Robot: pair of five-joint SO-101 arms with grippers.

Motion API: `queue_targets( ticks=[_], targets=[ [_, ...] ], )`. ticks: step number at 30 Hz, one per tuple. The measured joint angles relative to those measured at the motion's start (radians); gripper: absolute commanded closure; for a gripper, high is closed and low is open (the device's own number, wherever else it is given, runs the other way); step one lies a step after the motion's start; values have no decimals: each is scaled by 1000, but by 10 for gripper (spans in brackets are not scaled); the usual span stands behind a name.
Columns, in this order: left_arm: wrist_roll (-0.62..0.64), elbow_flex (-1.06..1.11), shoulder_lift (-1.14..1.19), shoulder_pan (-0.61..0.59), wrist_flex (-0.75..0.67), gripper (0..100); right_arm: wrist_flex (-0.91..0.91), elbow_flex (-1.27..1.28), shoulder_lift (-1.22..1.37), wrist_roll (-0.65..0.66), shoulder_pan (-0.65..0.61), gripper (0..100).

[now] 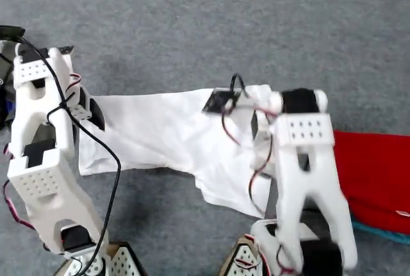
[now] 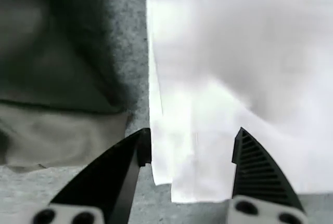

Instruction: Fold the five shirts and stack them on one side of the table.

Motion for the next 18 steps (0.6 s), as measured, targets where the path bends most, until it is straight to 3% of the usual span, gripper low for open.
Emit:
queue_targets(
  ticks=[5,9,12,18],
  targets=[
    [-35,-40,0,0,71,743,-23,282,-284,35,-195,900],
    [-63,-40,-6,-3,89,743,-173,466,-433,-9,-339,900],
    [-100,-14,-61,-3,92,743,-273,572,-437,-41,-417,900],
    [-126,115,-258,-3,92,742,-450,601,-239,-86,-439,900]
  ],
)
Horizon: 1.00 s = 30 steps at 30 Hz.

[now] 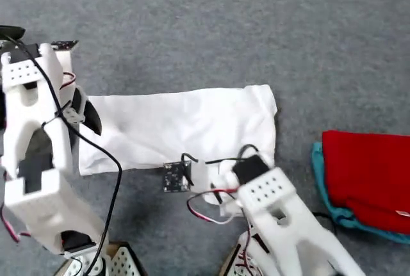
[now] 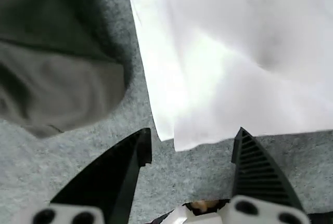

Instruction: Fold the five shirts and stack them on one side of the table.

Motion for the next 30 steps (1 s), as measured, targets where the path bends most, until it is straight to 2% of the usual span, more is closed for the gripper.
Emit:
queue_targets(
  ticks=[9,14,23,25,29,30],
  targets=[
    [0,222,-155,0,-115,742,-163,-18,325,-15,0,893],
    [0,269,-161,0,-133,742,-157,-49,382,-25,-3,823],
    [0,269,-161,0,-137,742,-155,-46,390,-29,-6,825],
    [0,269,-161,0,-137,742,-176,-29,388,-29,-6,853],
    [0,269,-161,0,-137,742,-255,6,385,-31,-3,998],
    [0,269,-161,0,-137,742,-275,9,385,-31,2,985]
  ],
)
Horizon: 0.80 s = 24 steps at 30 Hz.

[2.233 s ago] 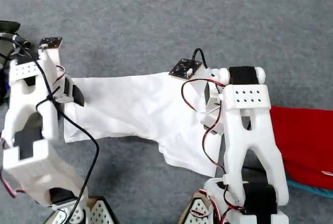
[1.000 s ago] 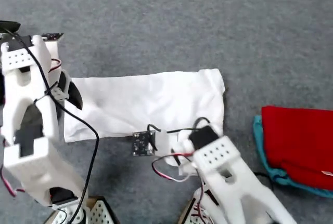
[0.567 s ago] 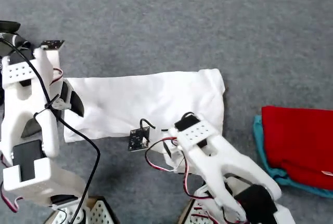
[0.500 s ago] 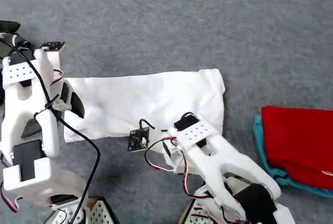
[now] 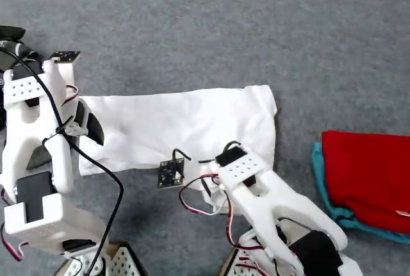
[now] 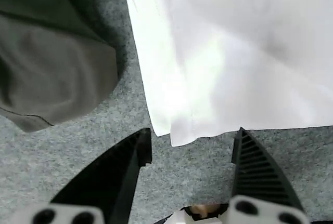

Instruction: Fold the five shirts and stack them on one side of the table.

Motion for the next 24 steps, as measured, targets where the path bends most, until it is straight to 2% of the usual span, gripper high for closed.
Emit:
queue_targets(
  ticks=[8,12,20,24],
  targets=[
    [0,0,0,0,0,742,-28,3,0,-8,2,993],
    [0,0,0,0,0,742,35,-37,3,-37,5,993],
    [-40,0,0,0,0,742,235,-371,17,-48,121,993],
    [-44,0,0,0,0,742,247,-506,28,21,181,994]
  ],
)
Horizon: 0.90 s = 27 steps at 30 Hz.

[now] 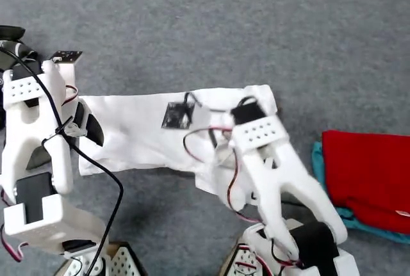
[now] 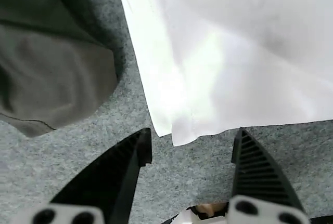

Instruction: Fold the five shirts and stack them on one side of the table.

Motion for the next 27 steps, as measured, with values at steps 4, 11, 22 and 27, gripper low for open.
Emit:
queue_targets(
  ticks=[4,11,22,27],
  targets=[
    [0,0,0,0,0,742,0,-57,0,25,8,994],
    [0,0,0,0,3,742,-97,-69,43,89,29,994],
    [0,0,0,0,21,742,-183,-250,316,180,166,785],
    [0,0,0,0,21,742,-183,-316,319,180,170,753]
  ],
)
